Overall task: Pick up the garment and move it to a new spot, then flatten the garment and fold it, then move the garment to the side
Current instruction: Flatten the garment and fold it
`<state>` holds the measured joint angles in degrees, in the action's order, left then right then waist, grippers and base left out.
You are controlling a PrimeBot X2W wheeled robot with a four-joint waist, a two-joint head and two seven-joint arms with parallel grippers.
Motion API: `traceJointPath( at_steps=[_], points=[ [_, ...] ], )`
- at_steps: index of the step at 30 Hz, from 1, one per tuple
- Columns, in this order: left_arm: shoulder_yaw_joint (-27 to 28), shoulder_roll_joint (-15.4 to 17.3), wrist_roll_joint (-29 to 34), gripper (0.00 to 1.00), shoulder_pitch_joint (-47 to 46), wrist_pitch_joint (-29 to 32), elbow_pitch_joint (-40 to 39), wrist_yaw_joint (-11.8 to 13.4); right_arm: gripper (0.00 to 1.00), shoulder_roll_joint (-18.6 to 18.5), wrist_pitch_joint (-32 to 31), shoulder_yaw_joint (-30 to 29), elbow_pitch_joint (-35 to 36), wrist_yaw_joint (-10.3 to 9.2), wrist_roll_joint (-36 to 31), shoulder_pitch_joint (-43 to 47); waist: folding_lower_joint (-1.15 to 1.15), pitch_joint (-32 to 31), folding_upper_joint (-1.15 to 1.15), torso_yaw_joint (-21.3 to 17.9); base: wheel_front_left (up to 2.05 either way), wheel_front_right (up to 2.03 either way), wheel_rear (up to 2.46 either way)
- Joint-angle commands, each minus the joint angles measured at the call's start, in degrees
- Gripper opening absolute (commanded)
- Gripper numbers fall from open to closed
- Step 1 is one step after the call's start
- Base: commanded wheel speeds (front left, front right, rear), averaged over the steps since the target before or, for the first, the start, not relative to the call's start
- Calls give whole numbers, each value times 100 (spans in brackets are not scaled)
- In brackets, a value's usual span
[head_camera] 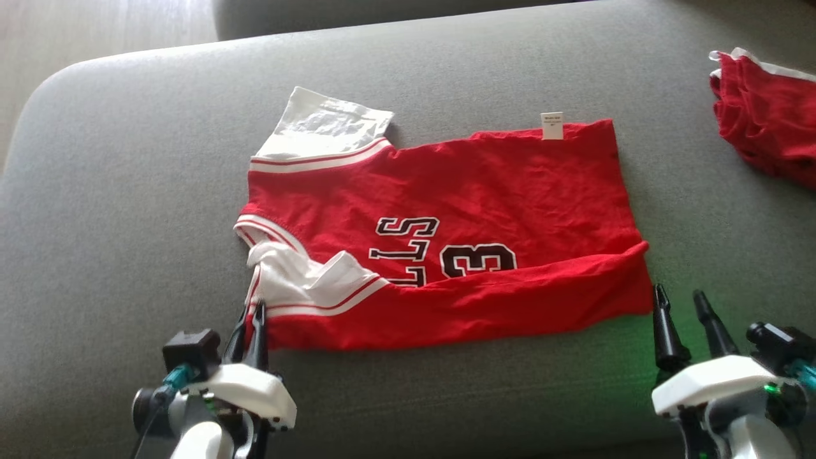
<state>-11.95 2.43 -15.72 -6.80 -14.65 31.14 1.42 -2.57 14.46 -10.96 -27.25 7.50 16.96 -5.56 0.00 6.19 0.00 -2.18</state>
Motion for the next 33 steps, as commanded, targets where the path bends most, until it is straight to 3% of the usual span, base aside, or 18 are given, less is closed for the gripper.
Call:
traceJointPath(
  at_steps=[1,9,16,20,21,22,33],
  points=[
    [234,45,112,0,-72,-35,-391,-16,100,-31,54,115,-59,-1,116,-373,0,13,0,50,0,0,0],
    [265,45,295,0,79,-35,-1134,-70,100,-31,54,106,-1138,-1,700,-834,0,130,0,209,0,0,0],
    [212,45,357,0,130,-35,-1224,-96,100,-31,54,26,-1894,-1,740,-1141,0,166,0,282,0,0,0],
    [187,45,381,0,140,-35,-1193,-112,100,-31,54,313,-2073,-1,885,-1265,0,163,0,288,0,0,0],
    [182,45,391,0,142,-35,-1180,-116,44,-31,54,387,-2094,-1,933,-1280,0,157,0,284,0,0,0],
    [179,45,404,0,145,-35,-1167,-120,0,-31,54,448,-2099,-1,969,-1290,0,149,0,279,0,0,0],
    [335,55,434,0,218,-35,-999,-155,0,-31,54,275,-1868,-1,848,-1147,0,-102,0,159,0,0,0]
  ],
)
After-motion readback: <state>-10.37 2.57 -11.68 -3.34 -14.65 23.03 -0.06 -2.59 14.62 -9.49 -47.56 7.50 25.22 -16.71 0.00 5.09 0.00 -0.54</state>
